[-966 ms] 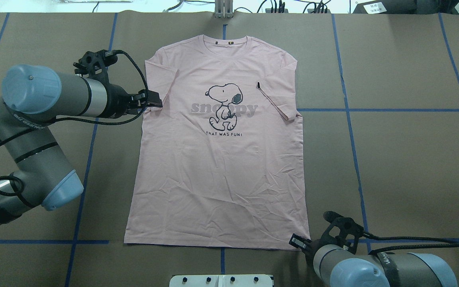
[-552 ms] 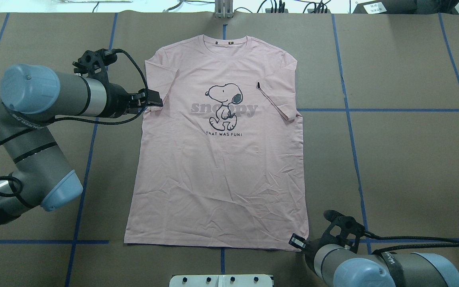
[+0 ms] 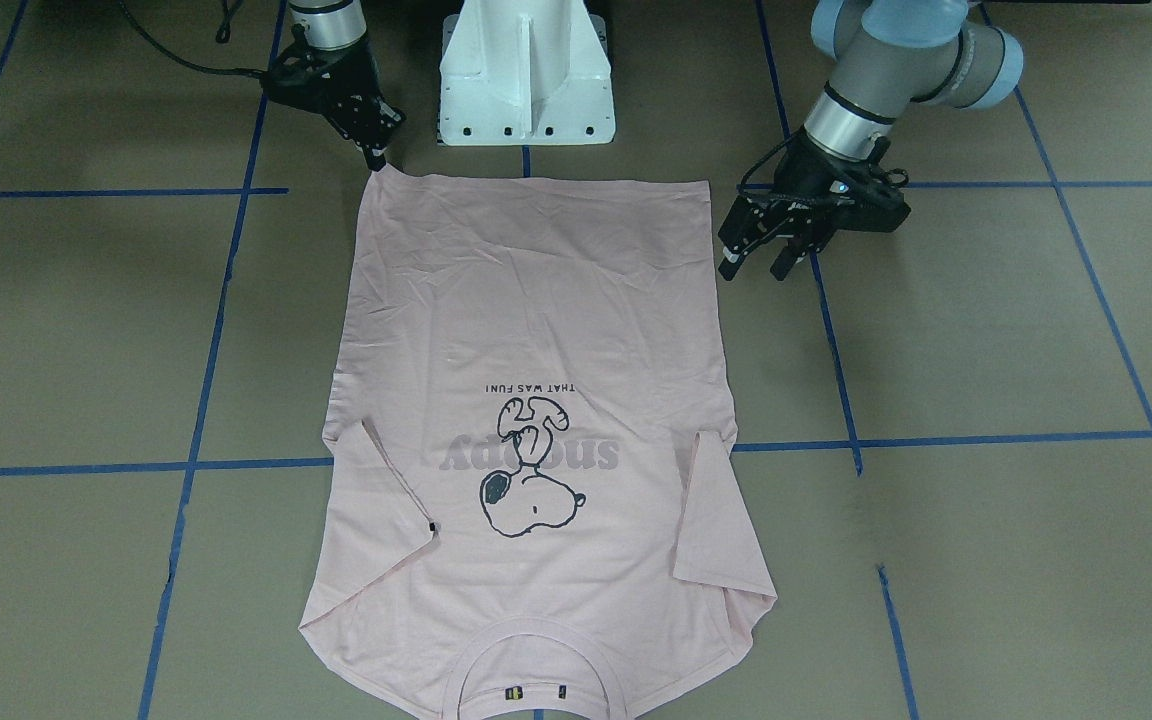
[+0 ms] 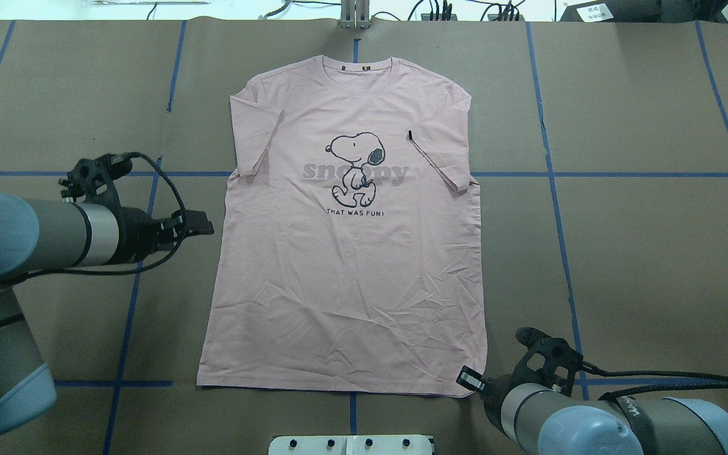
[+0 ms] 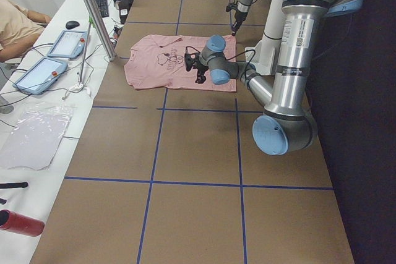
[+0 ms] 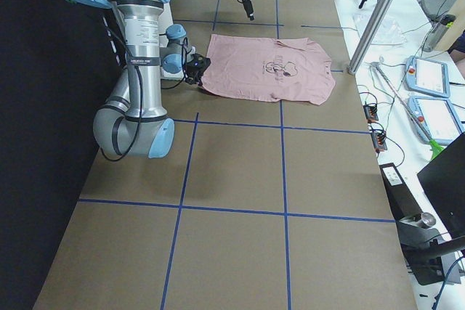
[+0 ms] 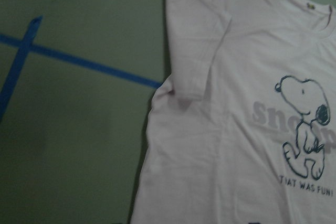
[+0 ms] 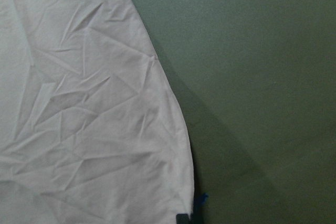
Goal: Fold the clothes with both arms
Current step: 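Lower the left gripper to the other near hem corner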
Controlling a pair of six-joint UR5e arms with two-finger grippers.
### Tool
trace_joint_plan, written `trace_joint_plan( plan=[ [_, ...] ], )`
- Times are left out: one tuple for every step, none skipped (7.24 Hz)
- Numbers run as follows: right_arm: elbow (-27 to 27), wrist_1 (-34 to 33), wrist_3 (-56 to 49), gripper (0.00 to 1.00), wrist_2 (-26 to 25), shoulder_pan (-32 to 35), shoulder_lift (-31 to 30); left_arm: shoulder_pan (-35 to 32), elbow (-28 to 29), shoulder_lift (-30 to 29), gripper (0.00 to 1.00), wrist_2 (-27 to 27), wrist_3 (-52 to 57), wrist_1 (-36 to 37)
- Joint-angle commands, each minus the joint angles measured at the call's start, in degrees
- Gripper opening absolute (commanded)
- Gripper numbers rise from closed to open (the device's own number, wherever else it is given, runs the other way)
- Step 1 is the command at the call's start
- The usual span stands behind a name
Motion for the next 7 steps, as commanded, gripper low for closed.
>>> trace_joint_plan(
  plan=[
    [0.25,0.00,-0.10,0.00,0.12,0.29,0.07,12.98,-3.03,3.04,0.84,7.83,-12.25,4.00],
    [0.16,0.00,-0.10,0.00,0.21,0.29,0.07,16.62,-3.30,2.70,0.83,9.19,-15.17,8.47],
    [0.16,0.00,-0.01,0.00,0.21,0.38,-0.11,18.05,-3.13,2.34,0.83,9.21,-15.46,9.99],
    [0.16,0.00,-0.01,0.00,0.38,0.29,-0.20,18.93,-2.95,2.43,0.82,9.21,-15.90,10.09],
    [0.16,0.00,-0.01,0.00,0.21,0.29,-0.02,19.81,-2.43,2.43,0.79,9.21,-16.69,10.61],
    [0.16,0.00,-0.01,0.00,0.21,0.29,0.07,20.86,-2.42,2.34,0.74,9.12,-16.96,12.88],
    [0.25,0.00,-0.01,0.00,0.21,0.29,0.15,21.05,-2.42,2.34,0.72,9.03,-16.96,13.25]
  ],
)
